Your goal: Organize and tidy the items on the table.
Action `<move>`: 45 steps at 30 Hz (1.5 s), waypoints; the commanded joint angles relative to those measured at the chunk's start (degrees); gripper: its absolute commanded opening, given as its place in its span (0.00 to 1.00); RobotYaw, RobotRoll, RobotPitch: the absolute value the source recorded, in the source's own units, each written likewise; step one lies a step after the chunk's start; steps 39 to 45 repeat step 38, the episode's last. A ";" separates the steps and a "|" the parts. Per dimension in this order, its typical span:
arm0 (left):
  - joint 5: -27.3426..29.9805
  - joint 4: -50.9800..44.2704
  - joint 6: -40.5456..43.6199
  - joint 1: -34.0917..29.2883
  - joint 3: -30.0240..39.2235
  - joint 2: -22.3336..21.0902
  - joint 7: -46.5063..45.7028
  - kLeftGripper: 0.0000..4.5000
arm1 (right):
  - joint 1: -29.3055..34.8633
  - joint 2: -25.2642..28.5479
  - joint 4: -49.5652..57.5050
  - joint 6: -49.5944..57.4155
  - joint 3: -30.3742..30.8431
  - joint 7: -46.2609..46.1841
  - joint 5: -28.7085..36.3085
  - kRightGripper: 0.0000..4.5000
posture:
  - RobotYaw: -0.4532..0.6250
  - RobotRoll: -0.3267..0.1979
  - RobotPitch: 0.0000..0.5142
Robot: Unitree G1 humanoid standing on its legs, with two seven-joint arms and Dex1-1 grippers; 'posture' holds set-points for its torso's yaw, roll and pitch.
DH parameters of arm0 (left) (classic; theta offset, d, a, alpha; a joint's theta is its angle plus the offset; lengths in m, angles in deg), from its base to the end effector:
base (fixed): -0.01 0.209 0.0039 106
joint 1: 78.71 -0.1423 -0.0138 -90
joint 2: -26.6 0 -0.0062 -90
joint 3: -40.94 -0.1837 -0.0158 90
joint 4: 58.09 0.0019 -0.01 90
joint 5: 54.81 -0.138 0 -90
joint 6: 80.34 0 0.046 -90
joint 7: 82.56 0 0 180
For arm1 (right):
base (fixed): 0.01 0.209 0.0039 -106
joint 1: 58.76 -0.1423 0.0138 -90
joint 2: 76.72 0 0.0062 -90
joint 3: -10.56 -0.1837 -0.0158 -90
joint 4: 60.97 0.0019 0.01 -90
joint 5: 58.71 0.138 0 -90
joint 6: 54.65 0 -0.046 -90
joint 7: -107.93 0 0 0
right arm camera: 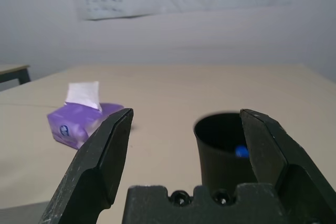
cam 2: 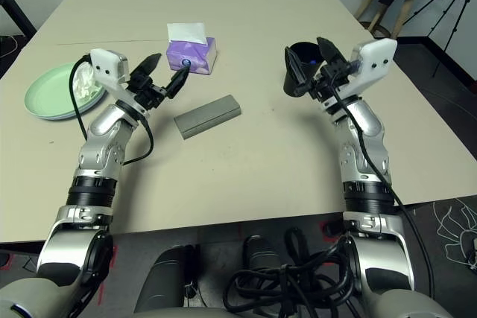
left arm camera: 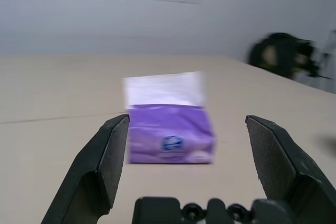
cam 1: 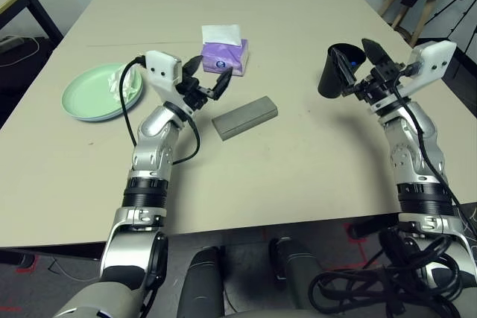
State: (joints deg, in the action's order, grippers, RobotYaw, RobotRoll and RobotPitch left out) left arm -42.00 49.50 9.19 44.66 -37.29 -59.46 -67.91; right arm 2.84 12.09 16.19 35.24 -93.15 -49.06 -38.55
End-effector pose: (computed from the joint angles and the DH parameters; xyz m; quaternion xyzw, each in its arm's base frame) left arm 0.3032 0.1981 0.1409 -0.0275 -0.1570 -0.0837 0.9837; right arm 0.2870 -0.2197 0.1366 0.0534 -0.1752 0.1355 0.9737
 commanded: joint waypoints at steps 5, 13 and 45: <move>-1.88 -7.22 -1.78 -10.23 5.29 1.60 -12.05 1.00 | 4.45 -0.42 0.66 2.89 0.10 -6.91 -3.38 0.99 | 0.45 0.62 0.19; -0.30 -6.82 -2.28 -17.20 8.77 -5.61 -8.31 1.00 | 0.90 1.85 -6.78 -3.23 -2.20 -7.19 -4.13 0.99 | 0.47 0.62 0.18; 1.18 2.12 -5.77 -16.36 10.10 -11.34 1.16 1.00 | 2.48 2.26 -6.93 -3.06 -0.31 -5.59 -4.47 0.99 | 0.46 0.62 0.16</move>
